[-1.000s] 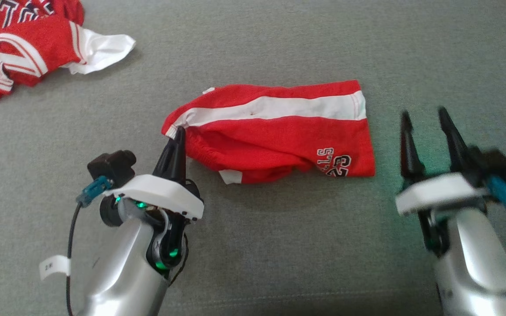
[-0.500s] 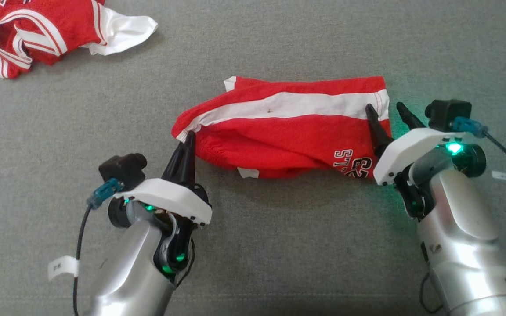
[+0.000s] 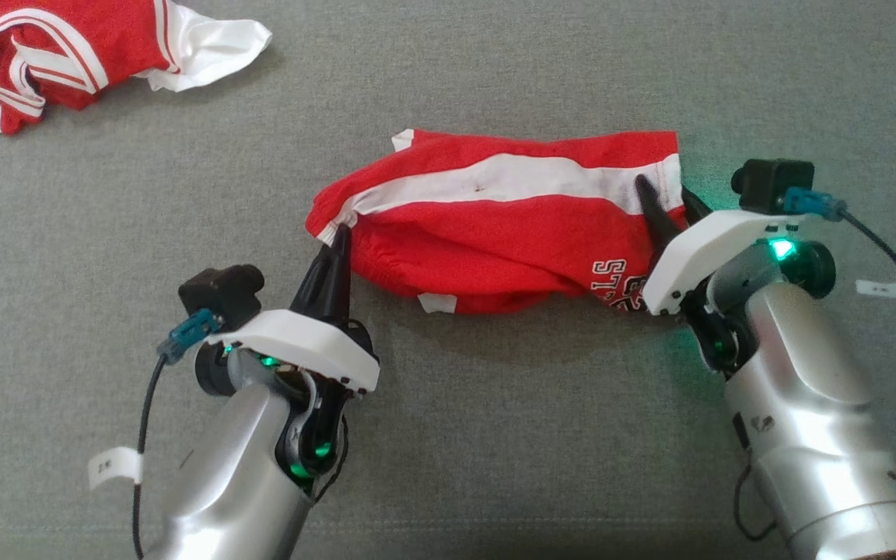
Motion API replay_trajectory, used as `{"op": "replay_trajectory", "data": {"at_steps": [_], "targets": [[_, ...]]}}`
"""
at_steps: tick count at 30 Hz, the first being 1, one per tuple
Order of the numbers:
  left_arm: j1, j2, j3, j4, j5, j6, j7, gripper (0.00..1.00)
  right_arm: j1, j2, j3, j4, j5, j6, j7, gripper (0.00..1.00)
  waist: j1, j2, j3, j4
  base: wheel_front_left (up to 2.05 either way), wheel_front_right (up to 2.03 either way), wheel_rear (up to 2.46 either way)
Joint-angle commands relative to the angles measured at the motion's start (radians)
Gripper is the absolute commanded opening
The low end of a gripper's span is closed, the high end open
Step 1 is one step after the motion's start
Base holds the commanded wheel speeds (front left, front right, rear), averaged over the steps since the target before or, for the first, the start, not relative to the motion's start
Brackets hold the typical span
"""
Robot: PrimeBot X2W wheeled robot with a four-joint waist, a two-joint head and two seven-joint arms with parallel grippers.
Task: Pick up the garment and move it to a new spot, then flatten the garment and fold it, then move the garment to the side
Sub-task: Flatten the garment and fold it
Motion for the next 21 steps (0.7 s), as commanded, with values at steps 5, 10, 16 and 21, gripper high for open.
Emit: {"op": "replay_trajectory", "data": {"at_steps": [5,10,16,21], "targets": [[-0.031,0.007,0.031,-0.024,-0.005,0.002,-0.013,0.0,-0.047,-0.011,0.034,-0.032,-0.008,0.008,-0.034,0.0,0.0,0.0,0.002,-0.003,0.0,0.0,0.0],[-0.033,0.007,0.047,-0.033,0.005,0.0,-0.013,0.0,-0.05,-0.021,0.045,-0.04,-0.016,0.008,-0.068,0.0,0.0,0.0,-0.006,-0.007,0.0,0.0,0.0],[-0.017,0.009,0.095,-0.091,0.039,-0.004,-0.013,0.0,-0.019,-0.037,0.052,-0.117,-0.004,0.008,-0.125,0.0,0.0,0.0,-0.05,-0.018,0.0,0.0,0.0],[0.01,0.018,0.129,-0.176,0.071,-0.013,-0.013,0.0,0.041,-0.067,0.062,-0.249,0.014,0.008,-0.158,0.0,0.0,0.0,-0.102,-0.034,0.0,0.0,0.0]]}}
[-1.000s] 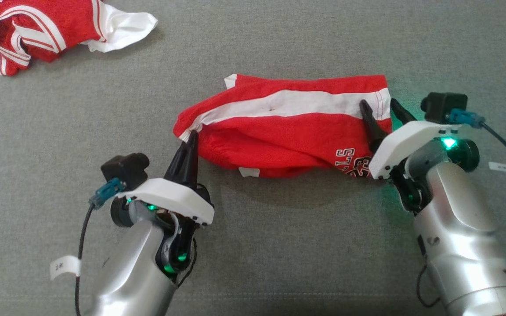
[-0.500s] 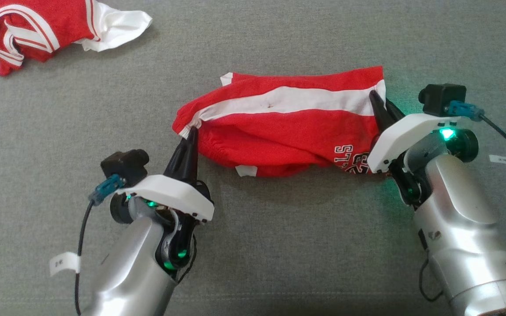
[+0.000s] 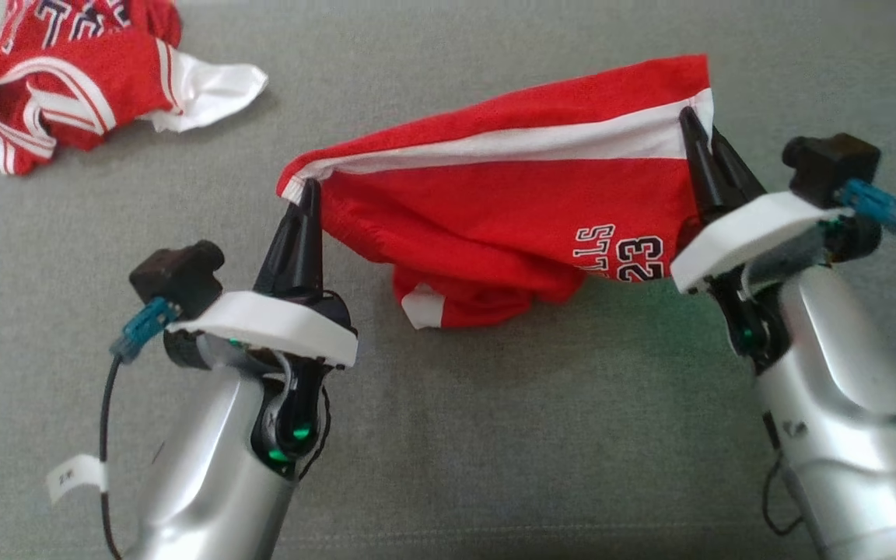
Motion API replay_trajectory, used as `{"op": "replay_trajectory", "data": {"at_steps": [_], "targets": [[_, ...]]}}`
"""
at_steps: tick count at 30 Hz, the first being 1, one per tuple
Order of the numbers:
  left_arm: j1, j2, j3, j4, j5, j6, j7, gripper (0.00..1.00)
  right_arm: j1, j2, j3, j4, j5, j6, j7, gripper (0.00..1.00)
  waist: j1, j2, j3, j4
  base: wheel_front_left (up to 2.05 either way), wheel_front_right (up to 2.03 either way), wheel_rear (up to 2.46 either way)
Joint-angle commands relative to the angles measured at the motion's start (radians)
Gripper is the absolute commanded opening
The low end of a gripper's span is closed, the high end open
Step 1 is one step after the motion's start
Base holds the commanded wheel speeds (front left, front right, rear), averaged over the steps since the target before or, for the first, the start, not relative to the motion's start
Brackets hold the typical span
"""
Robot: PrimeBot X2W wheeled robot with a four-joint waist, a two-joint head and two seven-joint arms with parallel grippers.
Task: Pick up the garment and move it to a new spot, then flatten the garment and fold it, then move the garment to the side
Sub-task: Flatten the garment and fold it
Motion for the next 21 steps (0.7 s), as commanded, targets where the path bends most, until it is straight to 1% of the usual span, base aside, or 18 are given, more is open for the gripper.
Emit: {"op": "replay_trajectory", "data": {"at_steps": [1,6,10,11,12,13,21], "targets": [[-0.001,0.016,0.037,-0.053,0.013,-0.003,-0.012,0.0,0.017,-0.006,0.015,-0.066,0.006,0.007,-0.018,0.0,0.0,0.0,-0.028,-0.012,0.0,0.0,0.0],[0.033,0.035,0.047,-0.168,0.037,-0.002,-0.012,0.0,0.106,-0.031,-0.021,-0.251,0.006,0.007,-0.021,0.0,0.0,0.0,-0.083,-0.026,0.0,0.0,0.0],[0.065,0.055,0.05,-0.284,0.052,0.011,-0.011,0.0,0.188,-0.037,-0.057,-0.42,0.003,0.007,-0.008,0.0,0.0,0.0,-0.128,-0.035,0.0,0.0,0.0],[0.065,0.055,0.05,-0.284,0.052,0.011,-0.011,0.0,0.188,-0.037,-0.057,-0.42,0.003,0.007,-0.008,0.0,0.0,0.0,-0.128,-0.035,0.0,0.0,0.0],[0.082,0.066,0.051,-0.348,0.057,0.02,-0.005,0.0,0.231,-0.039,-0.077,-0.505,-0.002,0.007,0.002,0.0,0.0,0.0,-0.151,-0.04,0.0,0.0,0.0],[0.082,0.066,0.051,-0.348,0.057,0.02,-0.005,0.0,0.231,-0.039,-0.077,-0.505,-0.002,0.007,0.002,0.0,0.0,0.0,-0.151,-0.04,0.0,0.0,0.0],[0.106,0.134,0.055,-0.613,0.101,0.059,0.067,0.0,0.351,-0.028,-0.128,-0.831,-0.02,0.007,0.071,0.0,0.0,0.0,-0.224,-0.059,0.0,0.0,0.0]]}}
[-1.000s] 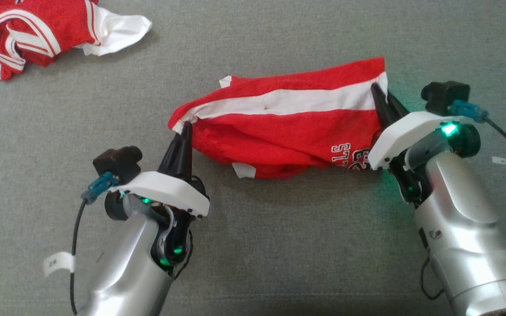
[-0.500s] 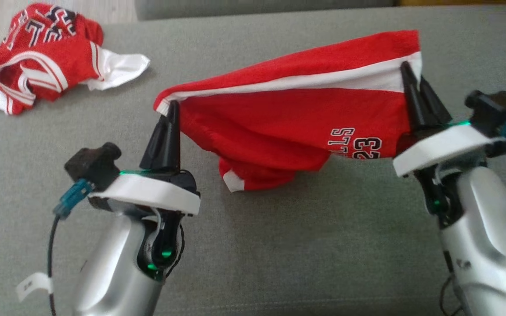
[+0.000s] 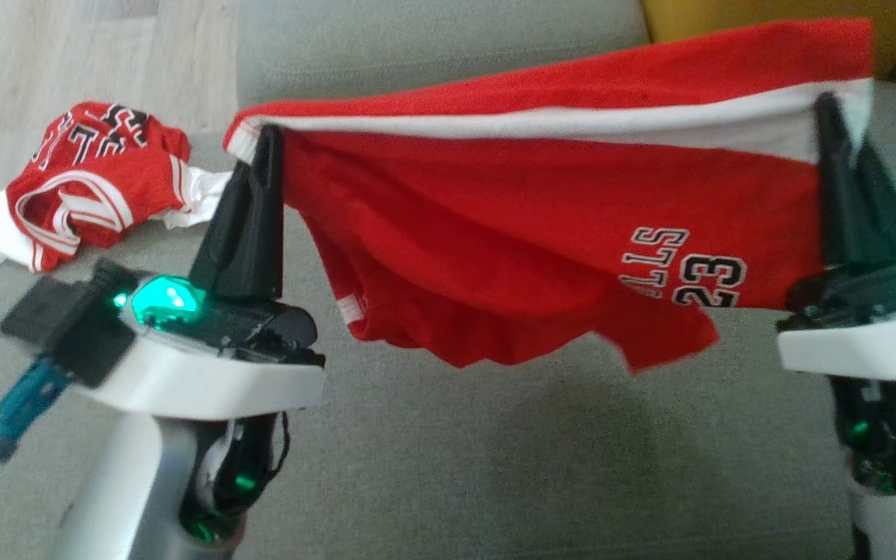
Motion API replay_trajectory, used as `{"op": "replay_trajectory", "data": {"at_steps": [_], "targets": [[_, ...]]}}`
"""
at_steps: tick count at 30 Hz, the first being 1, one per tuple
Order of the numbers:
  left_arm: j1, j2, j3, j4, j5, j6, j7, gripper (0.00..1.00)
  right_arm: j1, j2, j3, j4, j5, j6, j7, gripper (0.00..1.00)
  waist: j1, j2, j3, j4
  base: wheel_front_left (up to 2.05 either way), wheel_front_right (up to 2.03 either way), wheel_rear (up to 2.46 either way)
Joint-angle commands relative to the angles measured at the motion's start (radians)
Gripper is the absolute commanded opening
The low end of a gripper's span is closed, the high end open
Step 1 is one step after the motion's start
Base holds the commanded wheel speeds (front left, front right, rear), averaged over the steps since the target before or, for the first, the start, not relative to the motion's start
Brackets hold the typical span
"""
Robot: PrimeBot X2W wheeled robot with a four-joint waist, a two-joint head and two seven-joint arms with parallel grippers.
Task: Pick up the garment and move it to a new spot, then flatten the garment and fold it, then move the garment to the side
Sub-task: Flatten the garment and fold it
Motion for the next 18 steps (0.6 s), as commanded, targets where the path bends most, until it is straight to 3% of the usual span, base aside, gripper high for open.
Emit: {"op": "replay_trajectory", "data": {"at_steps": [1,5,9,14,18], "targets": [[-0.051,0.029,0.041,-0.067,0.016,0.007,0.015,0.0,-0.021,-0.003,0.006,-0.072,-0.01,0.008,0.015,0.0,0.0001,-0.0001,-0.013,-0.008,0.0,0.0,0.0],[-0.088,0.065,0.04,-0.152,0.03,0.012,0.086,0.0,-0.009,-0.002,-0.007,-0.164,-0.018,0.008,0.068,0.0,0.0001,-0.0001,-0.01,-0.013,0.0,0.0,0.0],[-0.15,0.082,0.048,-0.138,0.011,0.006,0.149,0.0,-0.038,0.001,0.003,-0.139,0.01,0.008,0.113,0.0,0.0001,-0.0001,0.025,-0.016,0.0,0.0,0.0],[-0.306,0.096,0.059,0.059,-0.027,-0.044,0.197,0.0,-0.213,-0.013,0.041,0.104,0.035,0.008,0.089,0.0,0.0001,-0.0001,0.113,-0.021,0.0,0.0,0.0],[-0.48,0.102,0.057,0.24,-0.007,-0.087,0.193,0.0,-0.419,0.017,0.057,0.321,0.03,0.008,0.01,0.0,0.0001,-0.0001,0.18,-0.029,0.0,0.0,0.0]]}}
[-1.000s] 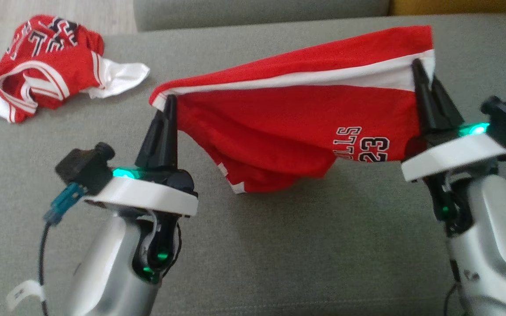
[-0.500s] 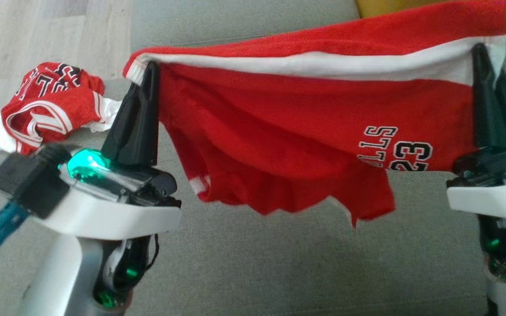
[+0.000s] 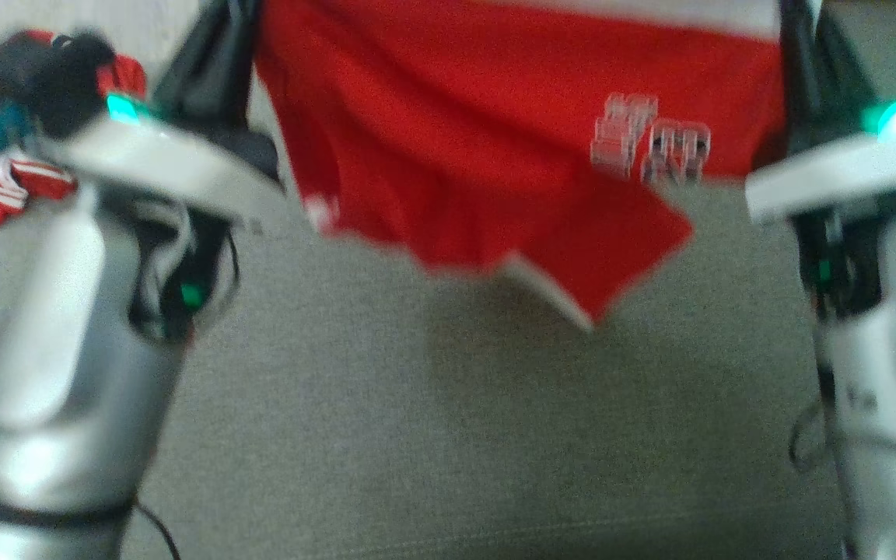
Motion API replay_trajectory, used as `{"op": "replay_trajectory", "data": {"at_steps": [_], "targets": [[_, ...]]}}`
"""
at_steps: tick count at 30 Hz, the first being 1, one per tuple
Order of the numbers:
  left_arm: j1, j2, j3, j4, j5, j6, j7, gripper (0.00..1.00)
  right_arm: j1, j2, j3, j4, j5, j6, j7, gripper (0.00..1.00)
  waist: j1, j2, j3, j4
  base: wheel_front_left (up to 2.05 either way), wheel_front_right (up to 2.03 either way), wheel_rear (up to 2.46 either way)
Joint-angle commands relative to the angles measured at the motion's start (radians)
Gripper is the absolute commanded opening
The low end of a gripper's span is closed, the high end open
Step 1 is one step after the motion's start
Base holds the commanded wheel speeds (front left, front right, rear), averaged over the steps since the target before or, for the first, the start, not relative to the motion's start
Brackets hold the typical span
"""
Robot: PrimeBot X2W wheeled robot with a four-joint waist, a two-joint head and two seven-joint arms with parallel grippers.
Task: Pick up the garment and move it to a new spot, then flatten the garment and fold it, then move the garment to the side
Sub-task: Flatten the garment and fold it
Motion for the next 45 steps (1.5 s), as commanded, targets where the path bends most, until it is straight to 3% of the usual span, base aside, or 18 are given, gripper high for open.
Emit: {"op": "replay_trajectory", "data": {"at_steps": [1,6,10,14,18,23,28,35,45], "targets": [[-0.128,0.032,0.043,0.021,0.016,-0.01,-0.009,0.0,-0.112,0.017,0.024,0.023,-0.009,0.008,-0.037,0.0,0.0,0.0,0.055,-0.011,0.0,0.0,0.0],[-0.387,0.018,0.045,0.263,0.074,-0.035,-0.087,0.0,-0.394,0.058,0.027,0.3,-0.097,0.008,-0.203,0.0,0.0,0.0,0.132,-0.033,0.0,0.0,0.0],[-0.53,-0.013,0.049,0.421,0.096,-0.04,-0.172,0.0,-0.534,0.079,0.015,0.493,-0.145,0.008,-0.288,0.0,0.0,0.0,0.199,-0.041,0.0,0.0,0.0],[-0.545,-0.04,0.029,0.542,0.094,-0.066,-0.216,0.0,-0.564,0.086,0.039,0.631,-0.141,0.008,-0.317,0.0,0.0,0.0,0.254,-0.04,0.0,0.0,0.0],[-0.509,-0.049,0.02,0.605,0.082,-0.085,-0.239,0.0,-0.533,0.086,0.092,0.673,-0.092,0.008,-0.322,0.0,0.0,0.0,0.283,-0.034,0.0,0.0,0.0],[-0.426,-0.055,0.026,0.637,0.054,-0.108,-0.266,0.0,-0.443,0.087,0.119,0.618,-0.045,0.008,-0.323,0.0,0.0,0.0,0.294,-0.03,0.0,0.0,0.0],[-0.332,-0.067,0.045,0.582,0.027,-0.122,-0.276,0.0,-0.351,0.087,0.088,0.524,-0.039,0.008,-0.323,0.0,0.0,0.0,0.262,-0.022,0.0,0.0,0.0],[-0.085,-0.099,0.072,0.343,0.042,-0.13,-0.277,0.0,-0.15,0.087,0.05,0.363,-0.04,0.008,-0.323,0.0,0.0,0.0,0.173,-0.01,0.0,0.0,0.0],[0.34,-0.138,0.029,0.009,0.074,-0.122,-0.277,0.0,0.303,0.087,-0.002,0.019,-0.068,0.008,-0.323,0.0,0.0,0.0,0.021,-0.007,0.0,0.0,0.0]]}}
